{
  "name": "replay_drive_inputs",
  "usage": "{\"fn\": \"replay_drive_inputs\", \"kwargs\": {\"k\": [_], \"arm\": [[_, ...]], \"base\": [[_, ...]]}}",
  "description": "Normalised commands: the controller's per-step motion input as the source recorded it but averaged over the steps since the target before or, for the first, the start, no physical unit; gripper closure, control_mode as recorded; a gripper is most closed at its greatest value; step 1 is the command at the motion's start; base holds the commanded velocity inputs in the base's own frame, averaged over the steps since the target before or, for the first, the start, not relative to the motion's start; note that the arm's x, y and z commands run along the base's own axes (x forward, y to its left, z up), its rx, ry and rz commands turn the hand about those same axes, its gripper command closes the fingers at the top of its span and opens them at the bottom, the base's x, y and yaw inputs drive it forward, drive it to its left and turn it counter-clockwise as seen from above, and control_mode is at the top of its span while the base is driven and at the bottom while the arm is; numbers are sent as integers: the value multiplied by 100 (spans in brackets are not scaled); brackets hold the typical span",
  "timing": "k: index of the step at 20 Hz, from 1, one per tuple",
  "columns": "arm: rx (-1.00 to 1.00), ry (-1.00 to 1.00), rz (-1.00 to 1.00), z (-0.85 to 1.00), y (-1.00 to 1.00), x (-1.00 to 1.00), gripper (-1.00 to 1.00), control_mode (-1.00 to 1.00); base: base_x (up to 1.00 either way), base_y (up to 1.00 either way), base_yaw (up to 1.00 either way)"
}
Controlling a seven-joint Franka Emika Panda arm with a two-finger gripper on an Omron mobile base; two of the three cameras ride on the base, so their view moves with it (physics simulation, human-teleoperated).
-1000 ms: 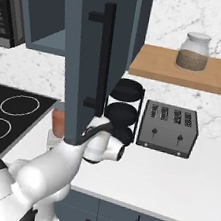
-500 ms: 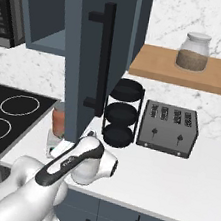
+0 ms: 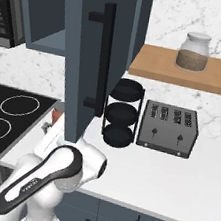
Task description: Pick the honey bottle and place it on the digital scale for weighing, and close the cabinet.
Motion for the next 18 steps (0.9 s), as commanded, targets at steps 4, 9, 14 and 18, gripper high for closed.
{"fn": "replay_drive_inputs", "kwargs": {"k": [4,9,14,18], "arm": [[0,-15,-8,80,6,-57,100,-100],[0,-15,-8,93,-18,-38,100,-100],[-8,-40,-11,49,-20,-71,100,-100],[-12,-53,-27,20,0,-85,100,-100]], "base": [[0,0,0],[0,0,0],[0,0,0],[0,0,0]]}}
